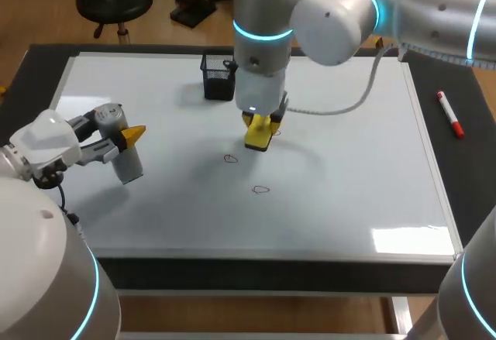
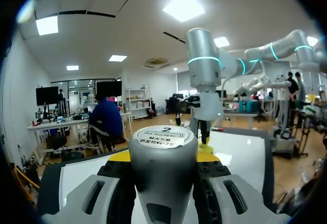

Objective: Pick up the inspection probe, press it on each red-marked spot on the whiteboard one by one, put down the probe, pick up the eraser, and wipe off all the red marks.

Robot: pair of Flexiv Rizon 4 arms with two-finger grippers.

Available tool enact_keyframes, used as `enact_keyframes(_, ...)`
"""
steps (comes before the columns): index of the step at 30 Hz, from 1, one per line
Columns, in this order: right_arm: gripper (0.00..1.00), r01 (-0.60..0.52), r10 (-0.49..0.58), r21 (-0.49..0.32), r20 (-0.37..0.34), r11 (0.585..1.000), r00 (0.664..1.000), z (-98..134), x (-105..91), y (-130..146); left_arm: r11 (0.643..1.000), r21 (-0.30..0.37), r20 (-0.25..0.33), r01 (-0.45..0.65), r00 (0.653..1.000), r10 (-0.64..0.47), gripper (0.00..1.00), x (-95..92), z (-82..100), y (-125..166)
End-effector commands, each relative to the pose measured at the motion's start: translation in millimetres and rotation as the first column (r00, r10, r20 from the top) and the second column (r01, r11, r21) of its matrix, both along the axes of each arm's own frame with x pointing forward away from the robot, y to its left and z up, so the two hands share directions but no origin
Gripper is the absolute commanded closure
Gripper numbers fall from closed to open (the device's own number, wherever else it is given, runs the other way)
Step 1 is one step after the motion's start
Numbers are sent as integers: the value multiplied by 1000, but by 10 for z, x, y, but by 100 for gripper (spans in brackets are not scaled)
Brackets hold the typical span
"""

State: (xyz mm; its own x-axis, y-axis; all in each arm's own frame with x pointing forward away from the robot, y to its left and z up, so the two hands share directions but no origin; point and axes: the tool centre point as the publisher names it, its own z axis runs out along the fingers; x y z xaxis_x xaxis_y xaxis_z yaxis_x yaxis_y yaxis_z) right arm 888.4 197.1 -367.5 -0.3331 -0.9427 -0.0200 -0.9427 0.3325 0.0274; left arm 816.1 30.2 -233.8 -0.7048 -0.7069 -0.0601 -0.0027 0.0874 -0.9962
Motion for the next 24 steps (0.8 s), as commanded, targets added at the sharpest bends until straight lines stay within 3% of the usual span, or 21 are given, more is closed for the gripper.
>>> enact_keyframes(1,100,-11,11,4,8,1000,1000,-38,-44,77,1000,1,0,-3,1000,3,100,11,11,-14)
enact_keyframes(8,100,-114,114,-16,-15,993,993,-76,-111,191,1000,1,0,-3,1000,3,100,11,11,-14)
enact_keyframes(24,100,-114,114,-16,-15,993,993,-76,-111,191,1000,1,0,-3,1000,3,100,11,11,-14)
